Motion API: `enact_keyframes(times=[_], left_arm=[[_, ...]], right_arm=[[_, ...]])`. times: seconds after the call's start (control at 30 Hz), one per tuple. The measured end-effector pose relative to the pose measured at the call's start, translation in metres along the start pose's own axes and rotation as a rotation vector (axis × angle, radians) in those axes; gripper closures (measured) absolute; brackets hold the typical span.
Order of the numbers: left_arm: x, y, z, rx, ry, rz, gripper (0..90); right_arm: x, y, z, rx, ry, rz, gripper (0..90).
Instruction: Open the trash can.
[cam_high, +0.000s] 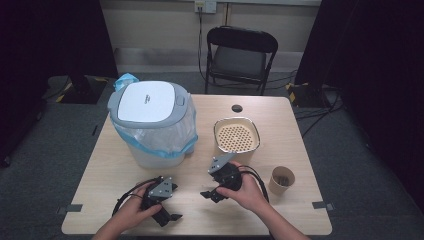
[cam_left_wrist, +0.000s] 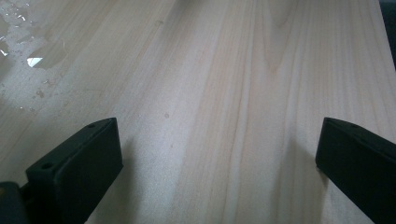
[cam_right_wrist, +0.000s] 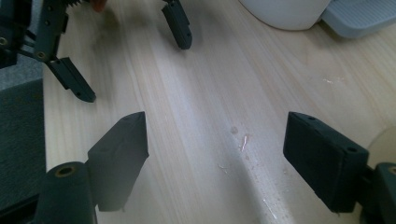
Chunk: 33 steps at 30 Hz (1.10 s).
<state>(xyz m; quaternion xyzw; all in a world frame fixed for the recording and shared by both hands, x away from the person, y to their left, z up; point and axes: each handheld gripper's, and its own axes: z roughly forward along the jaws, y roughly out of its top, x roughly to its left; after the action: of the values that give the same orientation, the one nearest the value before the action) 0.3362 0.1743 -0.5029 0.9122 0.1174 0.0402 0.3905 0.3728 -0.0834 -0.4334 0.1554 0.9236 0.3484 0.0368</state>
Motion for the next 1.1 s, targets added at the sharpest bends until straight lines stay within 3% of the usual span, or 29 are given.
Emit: enact_keyframes(times=[0.23, 0.43, 0.57, 0.83, 1.1], left_arm=[[0.0, 0.0, 0.0, 0.004, 0.002, 0.0, 0.0], [0.0, 0.0, 0.0, 0.001, 0.008, 0.007, 0.0], [0.0, 0.0, 0.0, 0.001, 0.008, 0.008, 0.0], [0.0, 0.0, 0.0, 0.003, 0.005, 0.005, 0.0], [0.001, 0.0, -0.001, 0.007, 0.0, 0.008, 0.0]], right_arm=[[-0.005, 0.014, -0.013, 0.019, 0.013, -0.023, 21.1], [-0.014, 0.029, -0.029, 0.022, 0.036, 0.012, 23.8], [-0.025, 0.044, -0.042, 0.015, 0.024, 0.035, 23.8], [-0.046, 0.066, -0.056, 0.024, -0.006, 0.037, 24.6], [-0.055, 0.083, -0.066, 0.039, -0.004, 0.031, 26.7]])
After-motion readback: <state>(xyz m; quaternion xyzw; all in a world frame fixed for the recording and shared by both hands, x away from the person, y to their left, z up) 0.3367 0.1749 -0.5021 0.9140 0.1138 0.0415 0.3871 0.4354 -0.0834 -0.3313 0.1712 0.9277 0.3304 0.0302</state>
